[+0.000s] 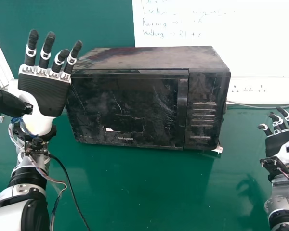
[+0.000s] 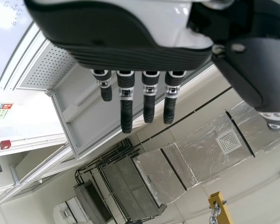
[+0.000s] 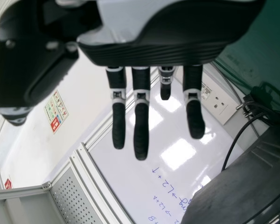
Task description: Open the door of oven
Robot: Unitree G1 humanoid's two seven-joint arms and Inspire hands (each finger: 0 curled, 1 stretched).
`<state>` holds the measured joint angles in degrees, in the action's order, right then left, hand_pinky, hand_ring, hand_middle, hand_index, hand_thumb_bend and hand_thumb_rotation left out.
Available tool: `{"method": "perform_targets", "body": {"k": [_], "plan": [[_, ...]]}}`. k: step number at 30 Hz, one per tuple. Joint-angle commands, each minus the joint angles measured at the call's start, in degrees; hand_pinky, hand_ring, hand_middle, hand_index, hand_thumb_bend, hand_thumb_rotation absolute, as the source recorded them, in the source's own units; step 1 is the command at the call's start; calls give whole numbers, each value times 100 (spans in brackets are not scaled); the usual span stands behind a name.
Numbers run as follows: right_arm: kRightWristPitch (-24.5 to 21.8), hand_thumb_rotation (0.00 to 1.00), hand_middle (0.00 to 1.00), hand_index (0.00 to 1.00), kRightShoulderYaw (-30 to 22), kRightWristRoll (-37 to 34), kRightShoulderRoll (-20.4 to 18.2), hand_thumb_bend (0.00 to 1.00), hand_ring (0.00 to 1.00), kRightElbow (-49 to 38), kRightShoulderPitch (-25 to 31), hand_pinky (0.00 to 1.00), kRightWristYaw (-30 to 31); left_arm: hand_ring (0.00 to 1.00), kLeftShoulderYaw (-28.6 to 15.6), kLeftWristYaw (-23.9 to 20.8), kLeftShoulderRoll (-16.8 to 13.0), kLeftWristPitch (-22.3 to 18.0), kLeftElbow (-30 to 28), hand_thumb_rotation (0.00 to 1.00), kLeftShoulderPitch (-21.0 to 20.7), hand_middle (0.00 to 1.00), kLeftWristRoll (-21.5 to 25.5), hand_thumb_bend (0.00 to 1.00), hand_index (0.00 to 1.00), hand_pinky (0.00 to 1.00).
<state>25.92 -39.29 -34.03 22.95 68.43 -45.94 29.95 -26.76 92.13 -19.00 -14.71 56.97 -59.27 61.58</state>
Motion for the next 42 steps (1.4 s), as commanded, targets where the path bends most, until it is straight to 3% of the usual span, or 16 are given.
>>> {"method": "perform_targets", "body": {"k": [1,6,10,14,21,25,35,42], "plan": [[27,95,91,87,-9,12,43,100,78,-38,32,64,13,30,-52,37,82,-110,-38,80,7,40,33,100,53,22],[52,95,91,87,1,30,42,100,79,-34,33,65,0,32,-53,37,161,-161,-95,86,7,43,57,100,55,23],[50,95,91,87,-15,14,37,100,82,-30,25,66,1,35,-120,37,188,-101,-8,80,-8,45,67,100,50,26],[37,95,94,89,-28,-11,38,100,91,-34,25,78,71,33,-119,37,190,-197,3,79,-17,45,-10,100,48,22],[-20,94,96,90,-65,-52,37,100,96,-24,6,82,67,41,18,37,62,-173,53,76,-76,50,-162,100,48,31],[-1,95,97,90,-66,-39,34,100,97,-26,4,84,80,45,-45,37,85,-595,161,81,-145,53,-272,100,47,33],[48,97,98,90,-28,26,36,100,97,-26,5,84,-6,53,184,37,121,-1133,141,92,-149,62,-359,100,53,39],[-1,97,99,92,-65,-35,40,100,97,-16,1,86,110,52,35,37,233,-2126,665,100,-227,61,-897,100,50,33]]}}
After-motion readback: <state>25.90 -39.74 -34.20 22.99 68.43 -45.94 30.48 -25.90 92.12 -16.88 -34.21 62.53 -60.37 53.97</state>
